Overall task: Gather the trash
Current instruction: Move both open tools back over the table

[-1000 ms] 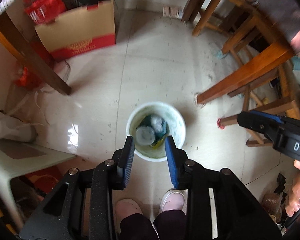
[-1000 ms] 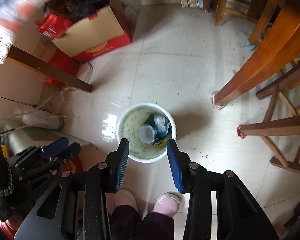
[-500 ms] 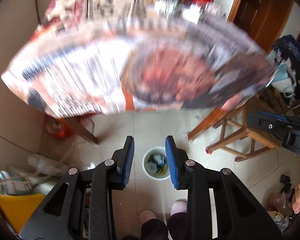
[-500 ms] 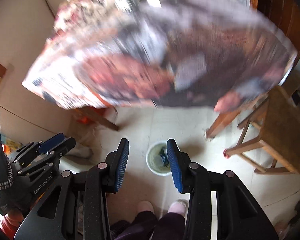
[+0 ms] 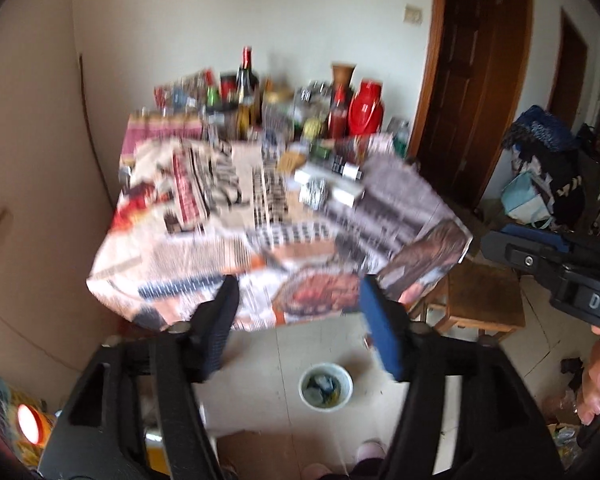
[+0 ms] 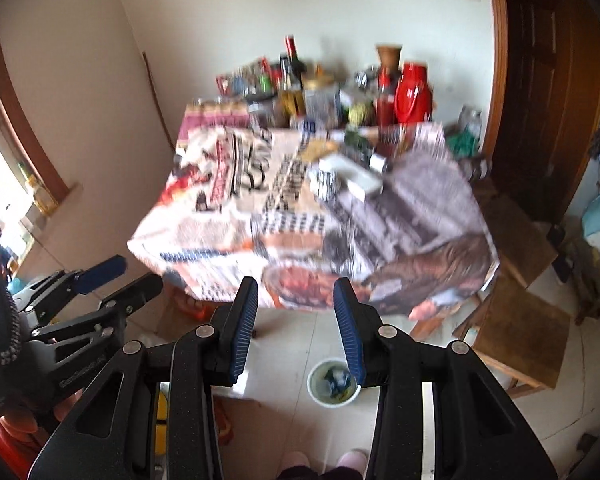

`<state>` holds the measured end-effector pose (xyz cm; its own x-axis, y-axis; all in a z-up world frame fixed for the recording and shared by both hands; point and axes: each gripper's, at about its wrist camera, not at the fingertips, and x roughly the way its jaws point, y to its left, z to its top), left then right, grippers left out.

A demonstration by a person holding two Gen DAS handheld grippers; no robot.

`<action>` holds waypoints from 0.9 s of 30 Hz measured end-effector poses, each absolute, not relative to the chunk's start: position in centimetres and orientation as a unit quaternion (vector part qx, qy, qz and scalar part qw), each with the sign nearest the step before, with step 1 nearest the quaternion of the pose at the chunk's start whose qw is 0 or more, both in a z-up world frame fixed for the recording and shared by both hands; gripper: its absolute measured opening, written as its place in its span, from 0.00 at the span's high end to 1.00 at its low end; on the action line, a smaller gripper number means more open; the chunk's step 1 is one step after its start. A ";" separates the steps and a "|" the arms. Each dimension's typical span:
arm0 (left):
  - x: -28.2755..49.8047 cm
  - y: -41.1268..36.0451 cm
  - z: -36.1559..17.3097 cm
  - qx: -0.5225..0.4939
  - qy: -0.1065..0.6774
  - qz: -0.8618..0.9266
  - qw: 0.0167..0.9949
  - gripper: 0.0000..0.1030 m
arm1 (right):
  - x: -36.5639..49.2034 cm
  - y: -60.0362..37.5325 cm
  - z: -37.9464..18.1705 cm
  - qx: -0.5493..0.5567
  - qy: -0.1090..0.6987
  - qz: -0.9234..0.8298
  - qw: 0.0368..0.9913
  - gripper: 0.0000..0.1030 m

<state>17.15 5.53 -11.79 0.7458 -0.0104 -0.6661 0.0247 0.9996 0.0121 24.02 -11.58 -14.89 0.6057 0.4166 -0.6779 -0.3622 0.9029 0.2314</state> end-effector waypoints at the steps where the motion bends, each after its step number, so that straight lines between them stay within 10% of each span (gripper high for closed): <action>1: 17.0 5.6 -10.8 0.014 0.349 -0.011 0.937 0.34 | 23.8 -11.7 -14.0 0.038 0.379 0.212 0.900 0.65; 7: 16.3 6.2 -6.8 0.019 0.313 -0.025 0.949 0.26 | 22.1 -13.0 -9.8 0.057 0.319 0.166 0.932 0.29; 10: 16.4 6.3 -5.8 0.016 0.291 -0.015 0.957 0.09 | 21.5 -13.5 -8.5 0.052 0.292 0.147 0.944 0.26; 27: 29.2 4.1 -4.5 -0.002 0.280 0.031 0.960 0.08 | 32.2 -15.8 -8.7 -0.011 0.282 0.146 0.948 0.26</action>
